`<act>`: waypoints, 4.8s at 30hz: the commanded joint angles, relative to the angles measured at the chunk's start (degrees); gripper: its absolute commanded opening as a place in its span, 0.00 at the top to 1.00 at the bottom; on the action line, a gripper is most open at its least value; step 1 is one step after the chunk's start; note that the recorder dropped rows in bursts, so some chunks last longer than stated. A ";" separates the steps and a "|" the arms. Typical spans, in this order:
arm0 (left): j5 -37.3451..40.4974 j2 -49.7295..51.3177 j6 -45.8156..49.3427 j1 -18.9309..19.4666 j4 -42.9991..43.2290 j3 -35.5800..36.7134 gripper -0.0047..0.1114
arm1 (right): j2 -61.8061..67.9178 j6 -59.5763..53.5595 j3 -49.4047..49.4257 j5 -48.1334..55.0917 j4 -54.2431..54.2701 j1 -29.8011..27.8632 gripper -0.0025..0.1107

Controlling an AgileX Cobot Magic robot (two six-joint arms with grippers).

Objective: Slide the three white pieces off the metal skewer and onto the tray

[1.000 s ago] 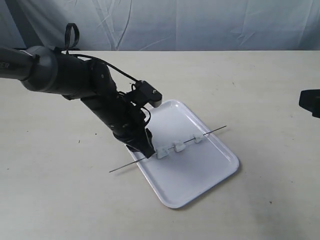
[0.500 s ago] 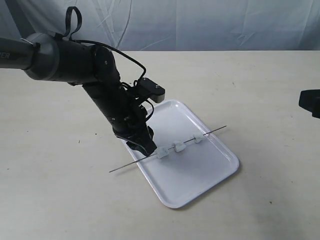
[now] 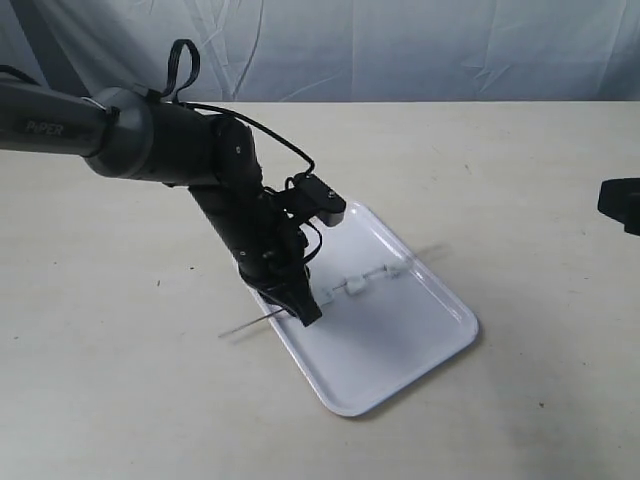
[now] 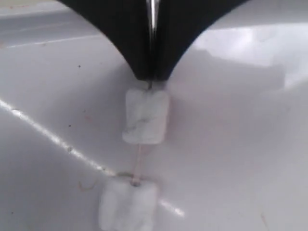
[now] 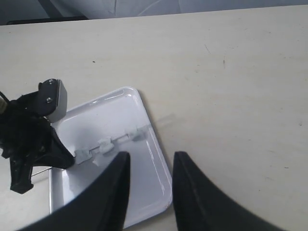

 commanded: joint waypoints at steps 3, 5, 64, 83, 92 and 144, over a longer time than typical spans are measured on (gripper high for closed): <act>4.79 0.21 -12.55 -0.42 12.06 0.68 0.96 | 0.86 -0.32 -0.30 -0.78 2.35 0.19 0.71; 3.70 -3.28 -12.86 -0.42 10.65 0.48 0.96 | 2.90 -0.32 -0.30 -0.63 4.65 0.19 0.71; 10.22 -32.77 -12.32 -0.41 -37.97 15.78 0.96 | 37.77 -37.50 -0.86 24.37 64.91 0.19 0.64; 13.97 -32.77 -12.06 -0.51 -39.61 15.78 0.96 | 37.77 -37.75 -0.86 23.09 64.91 0.19 0.73; 14.08 -32.77 -11.95 -0.51 -39.61 15.78 0.96 | 37.77 -39.63 -0.86 22.23 64.91 0.19 0.98; 3.07 -32.77 -25.43 -0.41 -30.23 15.78 0.96 | 51.37 -35.69 -14.37 30.88 54.12 6.72 0.67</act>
